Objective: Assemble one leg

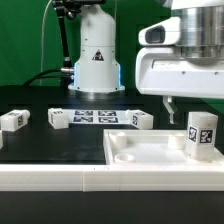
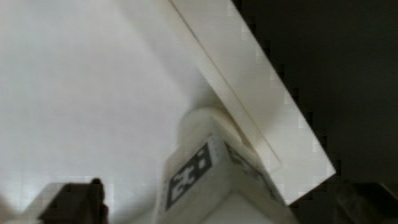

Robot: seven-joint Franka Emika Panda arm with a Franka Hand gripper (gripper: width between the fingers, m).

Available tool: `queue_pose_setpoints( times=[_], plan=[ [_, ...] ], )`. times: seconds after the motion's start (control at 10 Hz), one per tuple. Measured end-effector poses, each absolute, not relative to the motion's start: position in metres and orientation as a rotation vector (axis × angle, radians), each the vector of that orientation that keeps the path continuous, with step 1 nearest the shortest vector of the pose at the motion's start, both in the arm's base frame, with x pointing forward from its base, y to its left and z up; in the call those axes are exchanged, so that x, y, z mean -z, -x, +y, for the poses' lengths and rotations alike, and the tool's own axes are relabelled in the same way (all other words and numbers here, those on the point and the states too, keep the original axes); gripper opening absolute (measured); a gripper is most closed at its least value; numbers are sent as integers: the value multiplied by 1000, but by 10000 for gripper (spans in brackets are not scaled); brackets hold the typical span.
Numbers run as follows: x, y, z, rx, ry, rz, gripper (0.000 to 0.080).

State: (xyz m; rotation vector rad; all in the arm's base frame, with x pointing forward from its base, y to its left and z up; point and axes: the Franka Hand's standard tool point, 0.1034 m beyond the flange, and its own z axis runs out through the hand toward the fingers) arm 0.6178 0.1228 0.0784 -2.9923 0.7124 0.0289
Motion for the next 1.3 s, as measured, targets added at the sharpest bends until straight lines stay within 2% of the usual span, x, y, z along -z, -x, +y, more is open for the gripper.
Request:
queue_pose_setpoints(
  times=[0.8, 0.9, 1.0, 1.1, 1.2, 1.3],
  plan=[
    [-84, -624, 126, 46, 3086, -73, 649],
    [-84, -624, 125, 46, 3085, -104, 525],
    [-84, -624, 126, 45, 3085, -96, 525],
    [-84, -624, 125, 45, 3085, -96, 386],
    [-84, -625, 123, 46, 3088, -92, 295],
    [-84, -625, 122, 46, 3089, -79, 295]
  ],
)
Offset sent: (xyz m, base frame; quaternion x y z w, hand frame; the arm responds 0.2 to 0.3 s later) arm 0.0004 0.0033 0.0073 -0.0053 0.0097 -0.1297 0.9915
